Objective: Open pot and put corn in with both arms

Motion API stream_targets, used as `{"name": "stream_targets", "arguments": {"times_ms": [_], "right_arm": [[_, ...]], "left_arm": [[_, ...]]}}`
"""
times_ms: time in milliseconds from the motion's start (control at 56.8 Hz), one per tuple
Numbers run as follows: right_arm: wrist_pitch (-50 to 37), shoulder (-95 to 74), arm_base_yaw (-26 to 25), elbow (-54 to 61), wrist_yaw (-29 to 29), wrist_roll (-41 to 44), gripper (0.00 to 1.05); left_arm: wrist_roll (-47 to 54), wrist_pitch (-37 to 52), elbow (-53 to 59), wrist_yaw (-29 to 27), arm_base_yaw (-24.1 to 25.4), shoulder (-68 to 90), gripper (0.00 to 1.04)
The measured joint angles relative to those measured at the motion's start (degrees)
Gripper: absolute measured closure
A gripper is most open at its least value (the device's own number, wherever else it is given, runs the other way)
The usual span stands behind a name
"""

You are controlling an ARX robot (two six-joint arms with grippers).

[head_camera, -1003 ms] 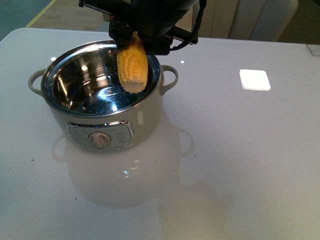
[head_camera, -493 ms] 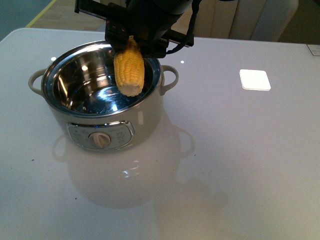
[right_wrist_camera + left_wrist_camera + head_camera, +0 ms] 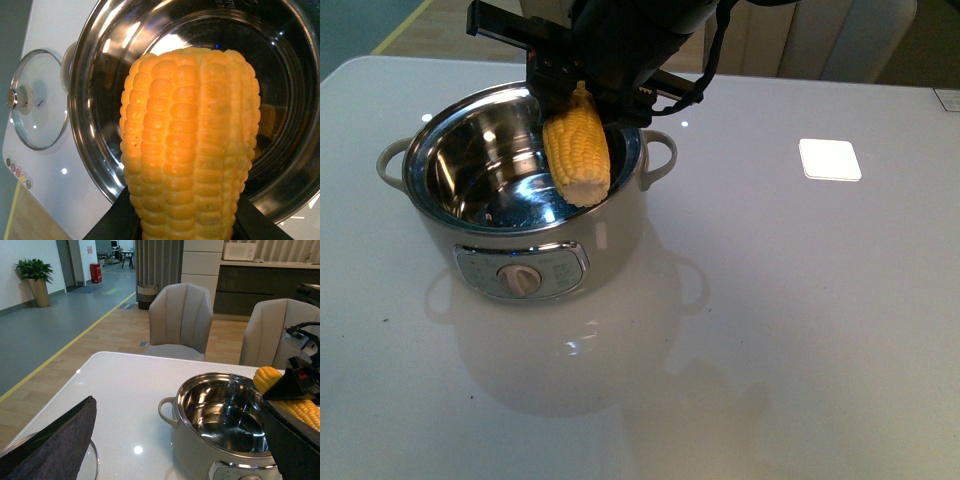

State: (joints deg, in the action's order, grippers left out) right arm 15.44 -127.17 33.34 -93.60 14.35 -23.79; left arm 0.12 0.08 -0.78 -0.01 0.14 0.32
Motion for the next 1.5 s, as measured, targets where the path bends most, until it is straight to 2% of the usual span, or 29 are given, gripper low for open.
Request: {"name": "stream_targets", "arguments": {"times_ms": [176, 616, 669, 739, 898, 1285, 1496], "right_arm": [[0.2, 0.0, -1.4, 0.2, 3.3, -0.5, 0.77], [6.2, -0.3, -1.5, -3.8, 3.5, 2.1, 0.77], [2.5, 3.2, 0.5, 2.1, -0.8, -1.0, 0.77], [2.1, 9.9, 4.7, 11.2, -1.7, -4.8, 0.77], [3.4, 14.3, 9.4, 13.0, -1.3, -6.5, 0.77], [2.7, 12.3, 7.0, 12.7, -2.6, -9.2, 0.75], [2.4, 7.6, 6.0, 7.8, -4.6, -11.8, 0.74]], "left_arm": [[0.0, 0.0, 0.0, 0.0, 0.0, 0.0, 0.07], [0.0, 0.0, 0.0, 0.0, 0.0, 0.0, 0.07], [0.0, 0.0, 0.0, 0.0, 0.0, 0.0, 0.07], [0.0, -0.1, 0.0, 0.0, 0.0, 0.0, 0.07], [0.0, -0.1, 0.0, 0.0, 0.0, 0.0, 0.07], [0.0, -0.1, 0.0, 0.0, 0.0, 0.0, 0.07], [0.0, -0.1, 0.0, 0.0, 0.0, 0.0, 0.07]]}}
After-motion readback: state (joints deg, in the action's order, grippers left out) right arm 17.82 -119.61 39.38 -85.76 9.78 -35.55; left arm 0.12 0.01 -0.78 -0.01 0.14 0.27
